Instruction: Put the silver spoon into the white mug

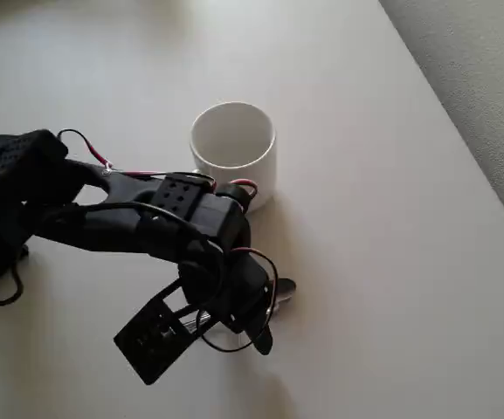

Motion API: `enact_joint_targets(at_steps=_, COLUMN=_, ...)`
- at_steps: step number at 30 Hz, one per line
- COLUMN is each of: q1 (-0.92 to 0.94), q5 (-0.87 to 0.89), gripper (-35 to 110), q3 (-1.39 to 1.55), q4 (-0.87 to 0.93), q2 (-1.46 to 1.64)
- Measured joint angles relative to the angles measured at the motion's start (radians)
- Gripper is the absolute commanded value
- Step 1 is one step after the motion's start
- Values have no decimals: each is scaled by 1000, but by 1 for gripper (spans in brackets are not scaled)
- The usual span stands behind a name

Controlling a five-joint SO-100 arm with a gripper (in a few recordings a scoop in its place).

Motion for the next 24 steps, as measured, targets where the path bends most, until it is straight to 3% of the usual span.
enact_joint_targets(at_steps=17, q1=-46, q5=2, gripper=18, q3=-31, q4=-2, q2=-61)
enact_joint_targets(at_steps=24, q1=-26, q5=2, gripper=-1, q3=-41, q4=-2, q2=-69)
